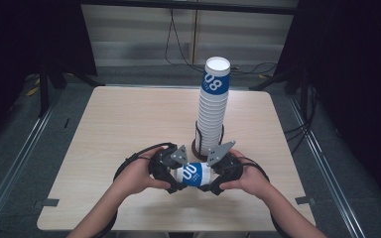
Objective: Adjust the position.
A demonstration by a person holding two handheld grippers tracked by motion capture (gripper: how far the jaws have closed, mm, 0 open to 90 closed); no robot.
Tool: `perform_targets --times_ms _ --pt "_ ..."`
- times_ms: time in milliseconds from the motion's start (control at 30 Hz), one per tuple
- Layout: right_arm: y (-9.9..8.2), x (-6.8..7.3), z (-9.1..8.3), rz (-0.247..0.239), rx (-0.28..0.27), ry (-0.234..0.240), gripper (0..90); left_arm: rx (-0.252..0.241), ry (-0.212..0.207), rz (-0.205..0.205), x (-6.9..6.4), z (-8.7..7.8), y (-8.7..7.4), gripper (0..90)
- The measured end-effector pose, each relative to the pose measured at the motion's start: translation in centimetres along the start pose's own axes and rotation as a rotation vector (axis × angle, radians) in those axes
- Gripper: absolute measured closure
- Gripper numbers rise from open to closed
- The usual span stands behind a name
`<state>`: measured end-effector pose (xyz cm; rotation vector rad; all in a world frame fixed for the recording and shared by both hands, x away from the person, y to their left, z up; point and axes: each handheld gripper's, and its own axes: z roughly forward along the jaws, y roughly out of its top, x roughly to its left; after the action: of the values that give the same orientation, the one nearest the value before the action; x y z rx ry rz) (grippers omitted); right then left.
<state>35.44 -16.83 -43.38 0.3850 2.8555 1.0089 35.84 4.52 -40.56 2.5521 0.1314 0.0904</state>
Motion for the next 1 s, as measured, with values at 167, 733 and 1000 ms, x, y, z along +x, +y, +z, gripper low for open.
perform_targets --times_ms 167,733,1000 --pt "0.1 0.0 -0.1 -0.008 -0.008 0.001 17.6 -0.006 -0.006 -0.006 0.1 0.1 -0.3 25.1" --pt "0.2 0.2 0.2 -0.027 0.023 0.009 17.5 0.03 -0.014 0.038 -0.1 1.0 0.1 25.9" --pt "0.0 0.3 0.2 -0.042 0.021 0.01 16.6 -0.001 -0.021 0.04 -0.2 1.3 -0.3 29.0"
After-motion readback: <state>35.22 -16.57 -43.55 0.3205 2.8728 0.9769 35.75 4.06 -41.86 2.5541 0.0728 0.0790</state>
